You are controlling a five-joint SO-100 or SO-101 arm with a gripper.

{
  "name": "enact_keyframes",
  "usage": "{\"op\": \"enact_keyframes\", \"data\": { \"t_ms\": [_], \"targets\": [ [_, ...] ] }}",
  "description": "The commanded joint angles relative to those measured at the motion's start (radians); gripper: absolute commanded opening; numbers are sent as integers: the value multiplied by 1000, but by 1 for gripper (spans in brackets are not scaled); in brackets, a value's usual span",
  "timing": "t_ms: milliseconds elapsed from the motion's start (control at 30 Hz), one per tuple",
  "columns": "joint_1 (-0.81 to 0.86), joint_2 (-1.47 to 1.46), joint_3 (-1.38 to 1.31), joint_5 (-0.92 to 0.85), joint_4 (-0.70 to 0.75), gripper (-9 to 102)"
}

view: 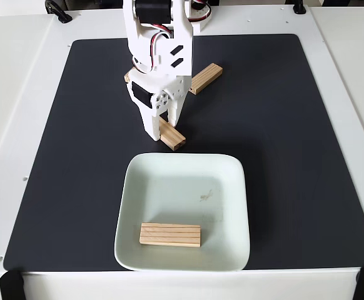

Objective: Pick up the wooden block and place them on the plate.

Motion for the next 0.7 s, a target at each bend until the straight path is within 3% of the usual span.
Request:
{"op": "enact_keyframes", "data": {
  "t_ms": [0,200,500,667],
  "targets": [
    [-9,6,37,8,0,1],
    [-32,101,64,5,0,1],
    [-132,589,293,-37,-8,1],
    [-120,782,423,-215,-158,1]
  ]
}}
